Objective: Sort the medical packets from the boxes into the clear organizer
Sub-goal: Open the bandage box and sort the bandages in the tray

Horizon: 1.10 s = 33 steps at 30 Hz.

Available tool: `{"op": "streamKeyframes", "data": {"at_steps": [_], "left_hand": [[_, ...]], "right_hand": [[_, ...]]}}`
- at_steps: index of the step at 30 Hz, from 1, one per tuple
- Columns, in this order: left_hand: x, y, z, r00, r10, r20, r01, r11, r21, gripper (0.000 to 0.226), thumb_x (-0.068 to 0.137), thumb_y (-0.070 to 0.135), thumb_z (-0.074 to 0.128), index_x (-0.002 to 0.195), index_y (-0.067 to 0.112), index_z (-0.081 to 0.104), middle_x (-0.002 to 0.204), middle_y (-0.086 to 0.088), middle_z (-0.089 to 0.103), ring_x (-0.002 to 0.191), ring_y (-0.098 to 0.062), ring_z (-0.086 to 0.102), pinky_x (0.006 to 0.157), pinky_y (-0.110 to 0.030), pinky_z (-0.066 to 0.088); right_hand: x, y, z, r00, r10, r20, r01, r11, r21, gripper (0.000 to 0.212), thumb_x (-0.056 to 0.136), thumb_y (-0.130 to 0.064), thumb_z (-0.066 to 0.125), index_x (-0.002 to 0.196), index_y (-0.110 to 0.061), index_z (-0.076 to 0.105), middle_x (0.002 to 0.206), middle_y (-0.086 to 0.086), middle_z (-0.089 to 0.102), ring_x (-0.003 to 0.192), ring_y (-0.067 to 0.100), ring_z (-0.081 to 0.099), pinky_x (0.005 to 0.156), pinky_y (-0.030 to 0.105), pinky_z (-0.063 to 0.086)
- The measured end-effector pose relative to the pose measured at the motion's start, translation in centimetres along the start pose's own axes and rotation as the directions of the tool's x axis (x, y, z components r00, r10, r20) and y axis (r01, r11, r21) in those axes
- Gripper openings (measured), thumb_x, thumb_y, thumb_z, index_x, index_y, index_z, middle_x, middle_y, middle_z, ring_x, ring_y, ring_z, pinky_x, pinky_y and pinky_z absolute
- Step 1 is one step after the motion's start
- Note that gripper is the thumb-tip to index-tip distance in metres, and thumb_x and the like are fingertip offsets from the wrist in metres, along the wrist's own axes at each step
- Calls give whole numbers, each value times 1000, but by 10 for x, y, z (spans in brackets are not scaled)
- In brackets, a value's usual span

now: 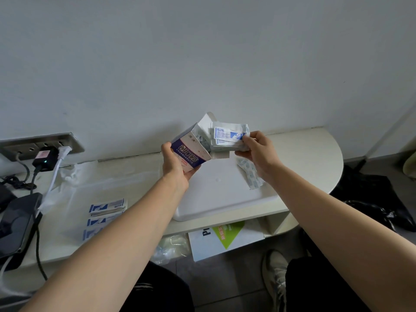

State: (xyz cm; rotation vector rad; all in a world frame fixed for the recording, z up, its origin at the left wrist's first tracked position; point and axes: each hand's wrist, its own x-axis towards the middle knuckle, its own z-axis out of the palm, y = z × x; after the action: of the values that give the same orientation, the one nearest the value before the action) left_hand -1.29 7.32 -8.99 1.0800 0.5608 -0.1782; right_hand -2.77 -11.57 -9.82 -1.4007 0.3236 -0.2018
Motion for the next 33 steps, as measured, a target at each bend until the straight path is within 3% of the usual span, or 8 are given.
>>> {"op": "streamKeyframes", "data": {"at_steps": [3,8,15,19,24,28,30,33], "left_hand": [[1,1,-1,998,39,-46,-41,998,-50,38,84,46,43,89,16,65,83,-8,67,74,-27,65,64,-38,59],[3,6,-2,972,176,-157,-206,958,-201,38,80,44,48,90,13,68,89,-11,71,80,-29,68,78,-53,56],[5,18,-4,965,212,-154,-251,918,-307,38,87,44,41,89,15,66,87,-8,69,84,-28,67,81,-47,57],[4,21,-4,971,211,-112,-238,898,-371,37,87,42,39,87,17,66,85,-6,68,79,-27,65,75,-39,55],[4,14,-3,988,155,-3,-147,929,-341,42,87,46,34,98,17,63,90,-6,67,83,-26,64,70,-34,55],[1,3,1,995,82,64,-59,952,-301,44,88,48,33,93,16,63,89,-8,66,85,-27,63,71,-35,55],[0,-3,3,995,37,95,-10,962,-271,44,87,48,33,91,16,63,89,-9,66,84,-28,62,74,-35,54],[-1,-13,10,991,-33,131,59,978,-201,47,85,47,34,97,13,65,91,-13,66,82,-31,62,76,-38,54]], "right_hand": [[2,2,-6,997,62,-49,-58,995,84,16,96,-6,47,81,-9,50,84,9,57,71,17,59,65,26,57],[1,13,-11,975,204,-87,-201,979,44,16,94,-5,47,80,-9,53,82,7,54,71,17,56,56,24,55],[-7,28,2,932,356,-66,-360,932,-49,14,93,-3,47,80,-6,54,82,12,55,64,21,57,45,21,53],[-12,37,12,919,394,3,-380,890,-250,10,95,-7,50,93,-1,58,97,15,58,74,24,63,58,26,59],[-19,43,20,911,395,119,-290,819,-495,19,96,-20,55,95,-5,66,101,13,67,83,24,68,71,31,60],[-16,42,10,965,225,132,-57,674,-736,31,94,-35,56,114,-14,67,109,9,69,92,20,64,86,43,56],[-16,36,4,976,129,173,29,718,-695,46,90,-34,62,132,-18,53,128,6,58,109,19,58,93,41,52],[-24,19,-3,913,101,396,117,863,-491,65,83,-22,72,139,-22,40,129,-1,52,106,14,57,82,24,51]]}}
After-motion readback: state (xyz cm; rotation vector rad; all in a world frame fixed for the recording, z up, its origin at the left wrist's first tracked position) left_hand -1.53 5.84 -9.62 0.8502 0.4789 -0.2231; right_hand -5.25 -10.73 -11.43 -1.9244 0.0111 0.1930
